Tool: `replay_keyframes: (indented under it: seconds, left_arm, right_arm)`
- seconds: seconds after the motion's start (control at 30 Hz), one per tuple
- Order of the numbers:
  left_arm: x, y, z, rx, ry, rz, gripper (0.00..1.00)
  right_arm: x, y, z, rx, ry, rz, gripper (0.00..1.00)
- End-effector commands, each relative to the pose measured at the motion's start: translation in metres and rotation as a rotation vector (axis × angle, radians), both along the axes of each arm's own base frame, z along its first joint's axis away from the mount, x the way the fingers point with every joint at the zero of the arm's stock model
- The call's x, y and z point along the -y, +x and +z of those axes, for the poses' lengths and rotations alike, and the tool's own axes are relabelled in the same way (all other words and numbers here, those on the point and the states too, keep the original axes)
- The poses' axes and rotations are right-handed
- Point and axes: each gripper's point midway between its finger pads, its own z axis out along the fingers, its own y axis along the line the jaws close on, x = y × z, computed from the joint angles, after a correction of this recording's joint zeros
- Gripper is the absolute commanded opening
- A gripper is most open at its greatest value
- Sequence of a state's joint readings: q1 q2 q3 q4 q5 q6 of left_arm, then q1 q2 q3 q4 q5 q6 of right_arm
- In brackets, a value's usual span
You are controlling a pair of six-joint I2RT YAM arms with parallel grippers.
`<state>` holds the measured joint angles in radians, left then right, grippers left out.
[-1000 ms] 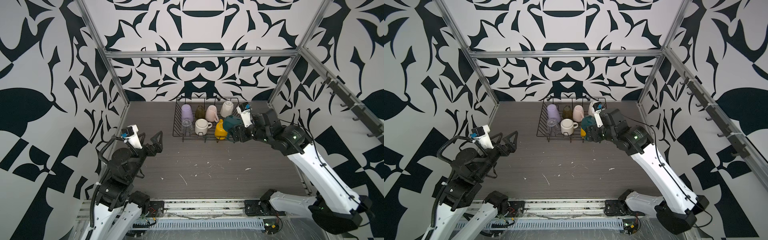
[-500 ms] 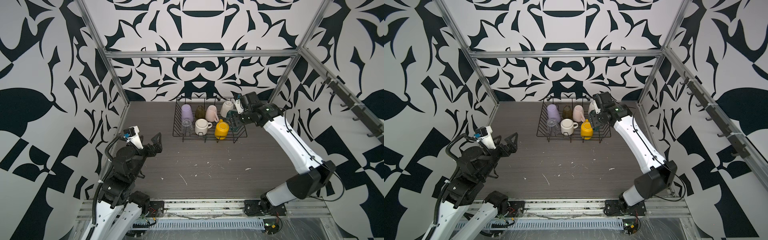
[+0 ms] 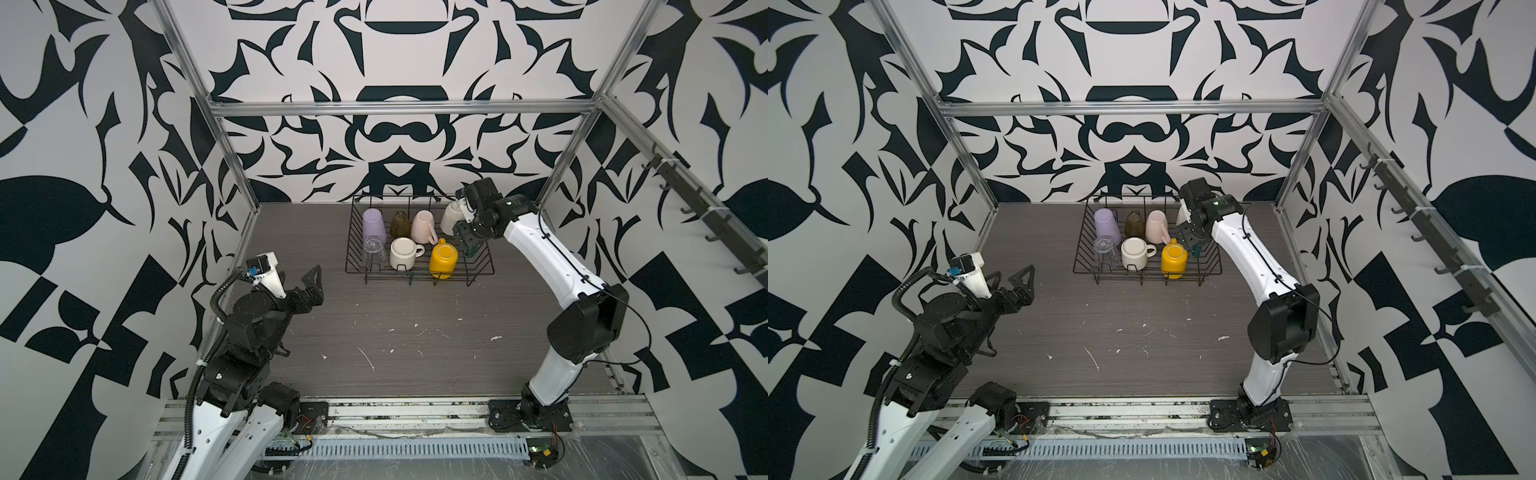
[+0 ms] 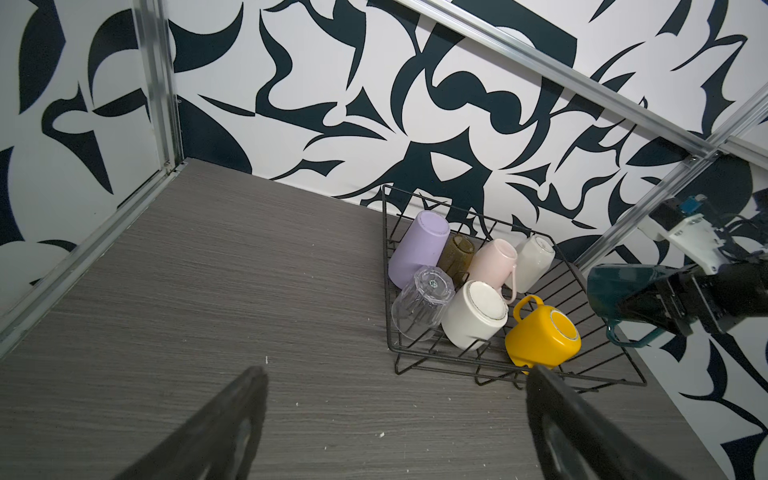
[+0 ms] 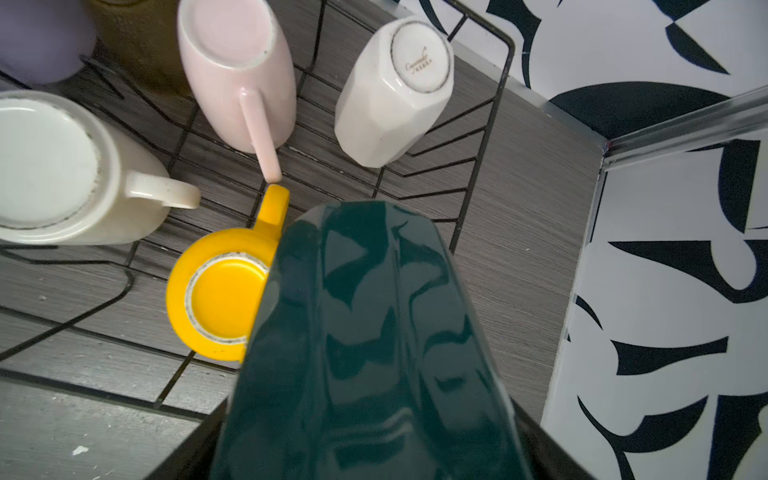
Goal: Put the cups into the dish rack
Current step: 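Lower the green mug upside down into the rack with the right gripper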
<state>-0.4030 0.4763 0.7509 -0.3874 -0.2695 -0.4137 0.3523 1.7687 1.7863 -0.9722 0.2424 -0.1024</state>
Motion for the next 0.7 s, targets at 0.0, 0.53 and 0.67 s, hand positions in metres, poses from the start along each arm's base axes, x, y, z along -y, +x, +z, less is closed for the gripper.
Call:
replay_keyframes:
  seconds: [0.0, 0.53, 0.67]
  left_arm:
    - [-0.003, 0.001, -0.009, -0.018, 0.022, 0.016, 0.99]
    - [-0.005, 0.001, -0.009, -0.024, 0.025, 0.026, 0.99]
    - [-0.006, 0.001, -0.010, -0.024, 0.026, 0.030, 0.99]
  right_arm:
    - [0.008, 0.019, 0.035, 0.132, -0.019, -0.019, 0.00]
    - [0.010, 0.055, -0.028, 0.014, -0.054, -0.029, 0.00]
    - [0.008, 0.059, -0.041, -0.009, -0.054, -0.028, 0.00]
